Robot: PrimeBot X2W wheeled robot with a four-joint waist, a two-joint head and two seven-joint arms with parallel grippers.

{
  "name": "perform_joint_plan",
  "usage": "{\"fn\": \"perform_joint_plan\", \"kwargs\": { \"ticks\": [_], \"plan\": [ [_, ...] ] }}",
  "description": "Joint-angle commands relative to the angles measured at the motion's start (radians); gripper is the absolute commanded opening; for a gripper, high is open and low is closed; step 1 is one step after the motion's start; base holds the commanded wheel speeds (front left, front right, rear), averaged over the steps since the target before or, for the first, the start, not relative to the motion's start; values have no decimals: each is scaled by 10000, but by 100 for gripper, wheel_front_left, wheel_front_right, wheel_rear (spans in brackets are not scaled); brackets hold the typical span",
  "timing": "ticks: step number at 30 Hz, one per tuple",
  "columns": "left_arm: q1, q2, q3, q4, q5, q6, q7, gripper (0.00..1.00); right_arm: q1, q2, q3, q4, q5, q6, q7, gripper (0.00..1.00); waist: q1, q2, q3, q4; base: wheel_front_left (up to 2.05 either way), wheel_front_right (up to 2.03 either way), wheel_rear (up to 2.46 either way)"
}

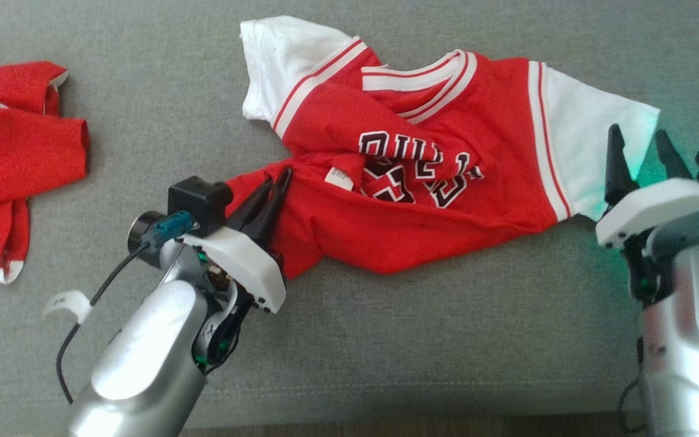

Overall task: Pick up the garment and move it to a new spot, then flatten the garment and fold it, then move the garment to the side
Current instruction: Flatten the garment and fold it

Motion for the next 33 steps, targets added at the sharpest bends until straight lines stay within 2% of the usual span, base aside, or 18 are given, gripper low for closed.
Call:
{"fn": "perform_joint_plan", "kwargs": {
  "ticks": [1,8,12,13,14,19,23,28,33],
  "plan": [
    [-462,157,323,-344,163,62,-109,0,-463,-137,99,-114,-89,67,30,100,0,0,176,106,0,0,0],
    [-706,53,240,-193,195,10,-314,0,-1366,-419,-755,1187,-572,67,350,100,0,0,432,249,0,0,0],
    [-767,46,234,-94,188,2,-445,0,-1523,-393,-773,1633,-415,67,460,99,0,0,414,262,0,0,0],
    [-774,60,244,-72,190,4,-498,0,-1536,-387,-706,1713,-315,67,480,42,0,0,394,254,0,0,0],
    [-777,75,252,-52,194,8,-547,0,-1541,-392,-649,1773,-219,67,472,0,0,0,370,240,0,0,0],
    [-784,202,333,-67,271,85,-897,0,-1492,-579,-396,1769,396,67,6,0,0,0,176,188,0,0,0],
    [-741,411,480,-344,444,289,-1289,0,-1320,-748,93,1136,1022,67,-518,0,0,0,-117,154,0,0,0],
    [-644,796,831,-1237,776,690,-1726,0,-692,-809,625,-652,2014,67,-722,0,0,0,-573,101,0,0,0],
    [-579,1165,1280,-2536,1161,1105,-1950,0,89,-675,871,-3263,2816,67,-408,0,0,0,-1021,34,0,0,0]
  ]
}}
